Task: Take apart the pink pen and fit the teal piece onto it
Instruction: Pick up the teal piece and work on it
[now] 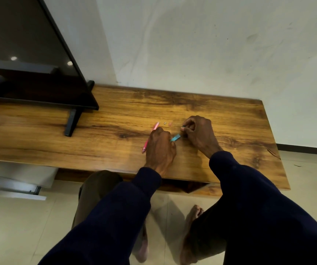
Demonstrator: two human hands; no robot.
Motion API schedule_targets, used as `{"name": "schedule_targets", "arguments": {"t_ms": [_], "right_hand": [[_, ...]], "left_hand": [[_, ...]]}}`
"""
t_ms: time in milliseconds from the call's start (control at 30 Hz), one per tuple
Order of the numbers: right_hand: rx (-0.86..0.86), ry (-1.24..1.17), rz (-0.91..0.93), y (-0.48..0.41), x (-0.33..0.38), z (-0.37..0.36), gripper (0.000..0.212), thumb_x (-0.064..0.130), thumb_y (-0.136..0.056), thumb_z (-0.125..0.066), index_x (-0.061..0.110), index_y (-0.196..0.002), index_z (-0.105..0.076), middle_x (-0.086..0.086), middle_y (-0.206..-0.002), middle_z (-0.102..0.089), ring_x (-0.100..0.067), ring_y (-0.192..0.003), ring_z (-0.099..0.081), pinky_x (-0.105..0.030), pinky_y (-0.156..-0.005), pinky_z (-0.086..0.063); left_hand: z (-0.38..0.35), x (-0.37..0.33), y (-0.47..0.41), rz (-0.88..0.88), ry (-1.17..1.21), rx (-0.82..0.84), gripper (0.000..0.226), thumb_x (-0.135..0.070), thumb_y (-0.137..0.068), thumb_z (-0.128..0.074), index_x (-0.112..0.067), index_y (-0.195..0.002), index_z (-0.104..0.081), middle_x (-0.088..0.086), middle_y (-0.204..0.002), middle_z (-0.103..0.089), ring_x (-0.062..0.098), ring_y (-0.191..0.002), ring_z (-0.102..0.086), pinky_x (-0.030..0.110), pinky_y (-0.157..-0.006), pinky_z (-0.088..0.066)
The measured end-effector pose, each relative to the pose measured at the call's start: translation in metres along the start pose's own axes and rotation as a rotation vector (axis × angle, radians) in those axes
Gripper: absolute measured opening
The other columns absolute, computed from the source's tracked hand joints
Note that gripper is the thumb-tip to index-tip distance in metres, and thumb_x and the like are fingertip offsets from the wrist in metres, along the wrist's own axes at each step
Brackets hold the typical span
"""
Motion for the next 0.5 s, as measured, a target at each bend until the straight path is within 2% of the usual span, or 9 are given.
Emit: {"name": "schedule_targets", "arguments": {"t_ms": [67,167,233,367,433,500], "right_hand": [[-0.008,-0.041,-0.004,0.002,0.003,0.002,0.009,0.009,-0.092,-0.075,0.008,-0.101,-0.076,-0.003,-0.093,-0.071,-0.001,-0.076,-0.059,-0.008,-0.067,-0.049],[0.004,-0.116,-0.021,0.005,0.006,0.004,0.010,0.008,-0.094,-0.072,0.010,-0.101,-0.079,0.000,-0.093,-0.072,-0.001,-0.078,-0.061,-0.001,-0.065,-0.044],[0.002,-0.250,-0.054,0.008,0.008,0.007,0.008,0.013,-0.092,-0.075,0.011,-0.097,-0.081,-0.001,-0.092,-0.077,-0.009,-0.081,-0.068,-0.006,-0.068,-0.048],[0.012,-0.640,-0.120,0.015,0.017,0.015,0.013,0.013,-0.089,-0.080,0.004,-0.098,-0.080,-0.013,-0.094,-0.080,-0.013,-0.080,-0.072,-0.021,-0.071,-0.056],[0.030,-0.750,-0.118,0.016,0.025,0.017,0.016,0.012,-0.088,-0.081,0.002,-0.099,-0.080,-0.016,-0.096,-0.080,-0.017,-0.081,-0.072,-0.025,-0.073,-0.059],[0.034,-0.792,-0.110,0.015,0.033,0.019,0.017,0.013,-0.087,-0.082,0.000,-0.099,-0.080,-0.016,-0.096,-0.080,-0.020,-0.080,-0.072,-0.028,-0.074,-0.060]], "left_hand": [[0.004,0.005,0.002,0.033,0.045,-0.009,0.022,-0.017,-0.089,-0.078,-0.009,-0.108,-0.073,0.009,-0.117,-0.067,0.021,-0.111,-0.064,0.032,-0.095,-0.055],[0.013,0.014,0.003,0.064,0.170,-0.053,0.019,-0.019,-0.086,-0.080,-0.014,-0.103,-0.071,0.007,-0.114,-0.069,0.021,-0.104,-0.068,0.042,-0.090,-0.061],[0.022,0.016,0.003,0.073,0.248,-0.084,0.018,-0.019,-0.087,-0.080,-0.014,-0.104,-0.073,0.006,-0.114,-0.070,0.016,-0.097,-0.069,0.040,-0.085,-0.063],[0.039,0.014,0.003,0.087,0.381,-0.110,0.022,-0.019,-0.089,-0.080,-0.012,-0.109,-0.077,0.004,-0.115,-0.076,0.004,-0.083,-0.072,0.017,-0.069,-0.061],[0.044,0.013,0.004,0.098,0.438,-0.123,0.024,-0.017,-0.087,-0.082,-0.011,-0.110,-0.078,0.001,-0.106,-0.078,0.002,-0.083,-0.072,0.012,-0.069,-0.058],[0.049,0.011,0.005,0.100,0.472,-0.150,0.024,-0.016,-0.086,-0.083,-0.012,-0.109,-0.078,-0.001,-0.103,-0.078,0.002,-0.085,-0.072,0.012,-0.072,-0.058]]}}
Point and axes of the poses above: each hand's wrist, its own y-axis away from the middle knuckle, its own z-axis out of the back of the hand, x = y × z, the point moved 5 cm from there along -y, towards the middle knuckle
